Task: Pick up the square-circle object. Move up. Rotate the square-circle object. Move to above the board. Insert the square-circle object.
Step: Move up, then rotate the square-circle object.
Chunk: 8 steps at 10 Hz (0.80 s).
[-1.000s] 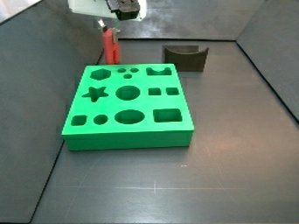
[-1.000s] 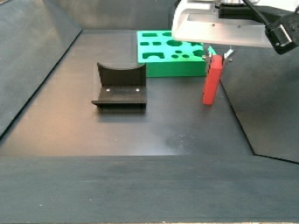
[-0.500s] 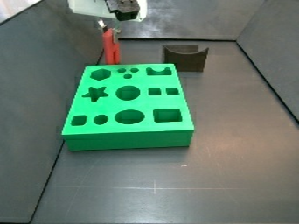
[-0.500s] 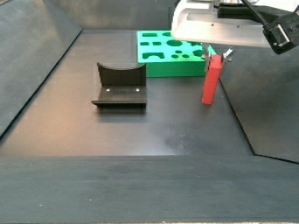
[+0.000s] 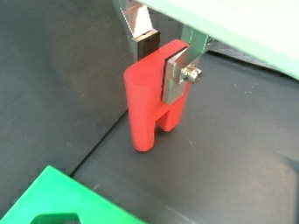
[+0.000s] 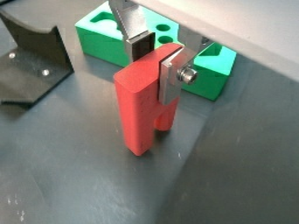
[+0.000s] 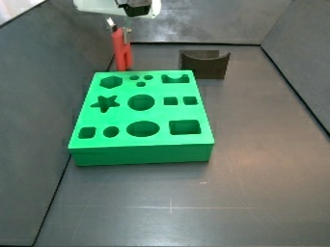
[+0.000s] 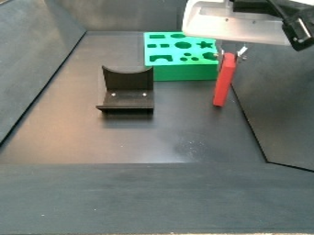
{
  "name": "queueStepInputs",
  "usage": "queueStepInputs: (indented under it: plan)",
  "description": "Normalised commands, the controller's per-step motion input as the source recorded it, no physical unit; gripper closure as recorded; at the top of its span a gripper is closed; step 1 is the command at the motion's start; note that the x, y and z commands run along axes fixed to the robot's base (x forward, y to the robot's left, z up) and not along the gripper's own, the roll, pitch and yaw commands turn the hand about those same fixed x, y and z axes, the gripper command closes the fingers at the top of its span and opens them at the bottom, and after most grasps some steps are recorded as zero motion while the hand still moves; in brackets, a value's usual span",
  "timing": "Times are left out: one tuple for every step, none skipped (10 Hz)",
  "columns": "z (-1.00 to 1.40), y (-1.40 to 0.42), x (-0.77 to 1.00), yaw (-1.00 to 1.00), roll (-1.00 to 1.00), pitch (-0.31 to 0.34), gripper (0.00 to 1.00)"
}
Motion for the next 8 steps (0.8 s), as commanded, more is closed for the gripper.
queueStepInputs:
  plan:
    - [0.83, 0.00, 0.00, 0.00, 0.00, 0.000, 1.00]
    - [0.80, -0.01, -0.02, 0.02, 0.00, 0.017, 1.00]
    - [0.73, -0.01, -0.03, 0.01, 0.00, 0.029, 1.00]
    - [0.58, 0.00, -0.03, 0.01, 0.02, 0.033, 1.00]
    - [0.45, 0.01, -0.03, 0.01, 0.03, 0.038, 1.00]
    - [0.31, 0.01, -0.02, 0.00, 0.05, 0.045, 1.00]
    - [0.17, 0.02, -0.02, 0.00, 0.06, 0.051, 1.00]
    - [1.00, -0.14, 0.75, 0.00, 0.00, 0.000, 1.00]
